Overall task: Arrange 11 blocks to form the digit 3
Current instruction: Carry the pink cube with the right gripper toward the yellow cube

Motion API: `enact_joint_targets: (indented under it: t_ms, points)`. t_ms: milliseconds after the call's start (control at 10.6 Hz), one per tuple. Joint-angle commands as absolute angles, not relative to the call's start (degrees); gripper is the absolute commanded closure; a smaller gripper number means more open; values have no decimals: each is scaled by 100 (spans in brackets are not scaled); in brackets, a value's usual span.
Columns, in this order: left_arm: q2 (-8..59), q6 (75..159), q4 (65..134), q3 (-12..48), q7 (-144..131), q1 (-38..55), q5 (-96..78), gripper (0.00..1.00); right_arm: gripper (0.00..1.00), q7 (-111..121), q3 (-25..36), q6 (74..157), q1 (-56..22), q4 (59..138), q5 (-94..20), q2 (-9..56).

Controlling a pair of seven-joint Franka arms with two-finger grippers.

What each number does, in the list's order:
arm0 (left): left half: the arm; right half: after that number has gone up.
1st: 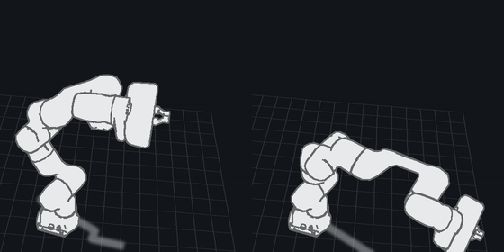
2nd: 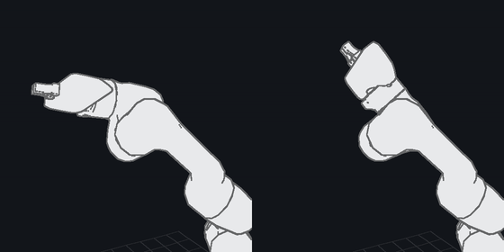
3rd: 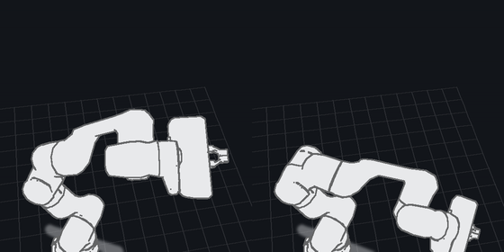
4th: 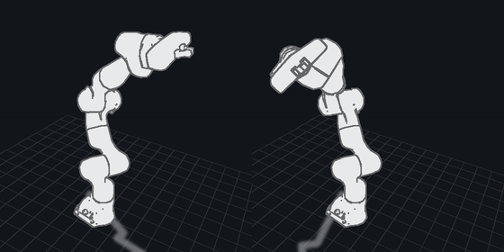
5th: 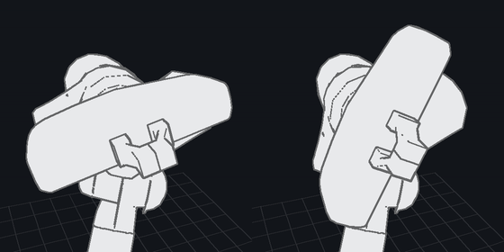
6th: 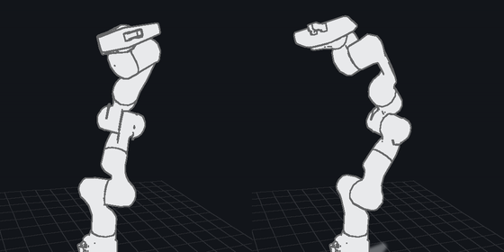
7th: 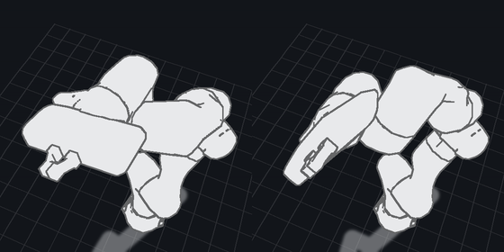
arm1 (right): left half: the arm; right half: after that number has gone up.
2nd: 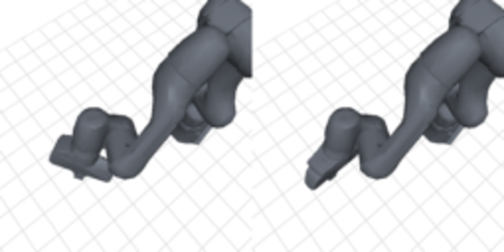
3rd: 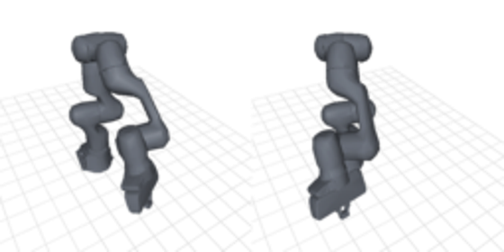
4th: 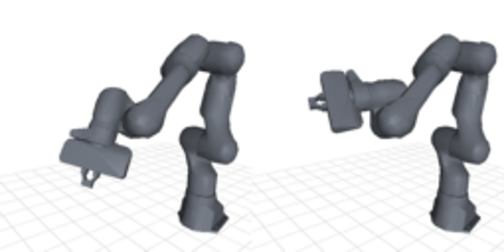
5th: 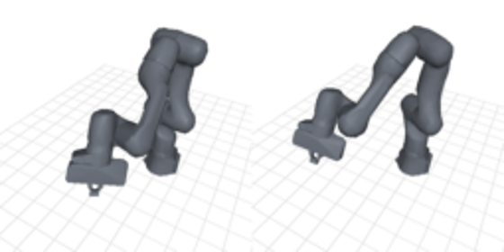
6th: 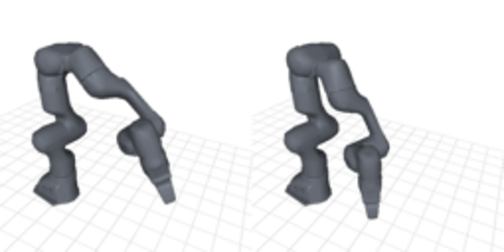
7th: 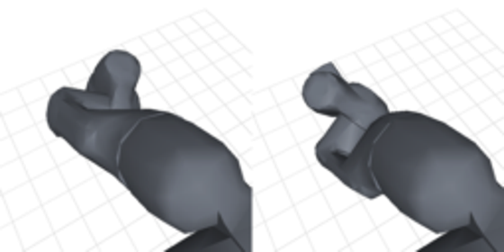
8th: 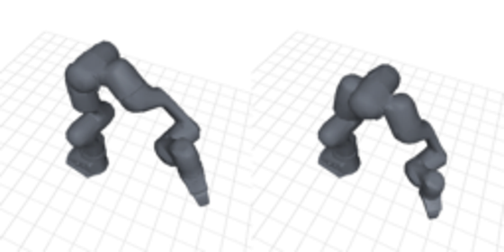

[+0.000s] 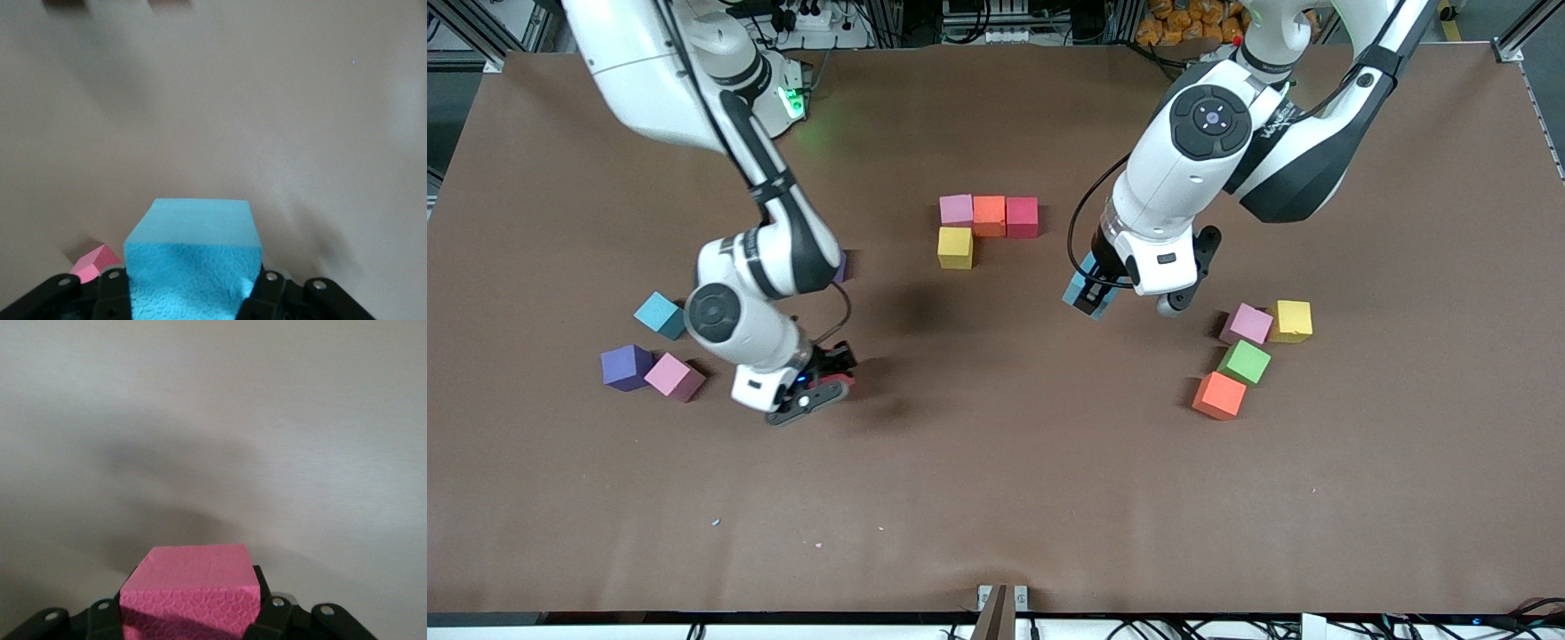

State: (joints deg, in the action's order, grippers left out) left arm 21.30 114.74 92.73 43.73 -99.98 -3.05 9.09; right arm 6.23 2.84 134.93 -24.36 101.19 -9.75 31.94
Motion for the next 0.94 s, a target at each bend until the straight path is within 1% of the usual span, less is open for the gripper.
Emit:
enact_joint_targets:
  t_ms: [0, 377, 565, 848]
  points:
    - [1986, 11470, 9334, 4359, -9853, -343, 765, 100, 34, -811, 334, 13212, -3144, 10187, -984, 2989]
    - [1986, 11470, 9334, 4359, -9853, -343, 765, 100, 34, -2414, 360, 13236, -4146, 10222, -967, 2935]
    - [1995, 11470, 9334, 4359, -9853, -343, 765, 100, 34, -2785, 430, 13245, -4420, 10230, -906, 2962]
    - [1995, 11470, 9334, 4359, -9844, -334, 765, 100, 34, -3076, 711, 13428, -4798, 10432, -888, 3006]
